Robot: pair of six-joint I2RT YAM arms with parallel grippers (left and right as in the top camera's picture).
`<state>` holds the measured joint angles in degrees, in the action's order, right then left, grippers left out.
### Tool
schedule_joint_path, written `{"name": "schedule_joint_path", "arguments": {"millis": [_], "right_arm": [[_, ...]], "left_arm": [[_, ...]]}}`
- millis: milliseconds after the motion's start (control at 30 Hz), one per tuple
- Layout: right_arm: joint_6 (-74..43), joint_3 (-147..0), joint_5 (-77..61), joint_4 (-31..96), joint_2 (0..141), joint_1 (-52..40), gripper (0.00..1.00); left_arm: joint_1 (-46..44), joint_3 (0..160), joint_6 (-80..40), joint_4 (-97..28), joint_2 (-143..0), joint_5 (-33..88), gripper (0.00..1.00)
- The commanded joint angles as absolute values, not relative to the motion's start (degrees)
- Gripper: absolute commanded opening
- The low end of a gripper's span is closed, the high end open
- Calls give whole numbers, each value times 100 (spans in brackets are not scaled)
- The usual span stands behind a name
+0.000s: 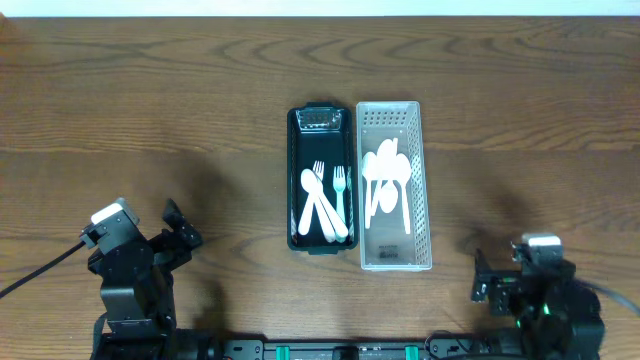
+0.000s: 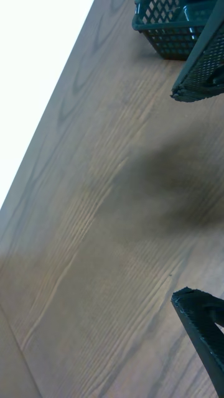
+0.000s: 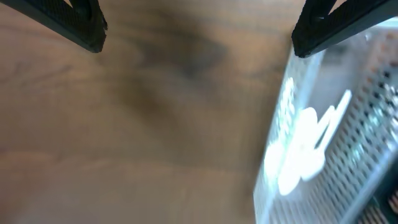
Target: Pack container
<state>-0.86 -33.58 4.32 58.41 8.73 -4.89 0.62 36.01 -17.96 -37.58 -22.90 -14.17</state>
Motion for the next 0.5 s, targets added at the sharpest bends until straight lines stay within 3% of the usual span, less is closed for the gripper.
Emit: {"name": "schedule_joint_path", "arguments": {"millis": [0,133,467], "right_arm": [[-119,-3177,451,5603,329,-456,99],[-75,-2471,443,4558,45,-458,99],[12,-3,292,132,30,-456,99]], "left_arm": [[45,3577,-1702,-3769,-2311,-1529,98],[45,3577,-1702,-3769,-2311,-1529,98],[45,3577,-1702,-3769,-2311,-1529,98]]}}
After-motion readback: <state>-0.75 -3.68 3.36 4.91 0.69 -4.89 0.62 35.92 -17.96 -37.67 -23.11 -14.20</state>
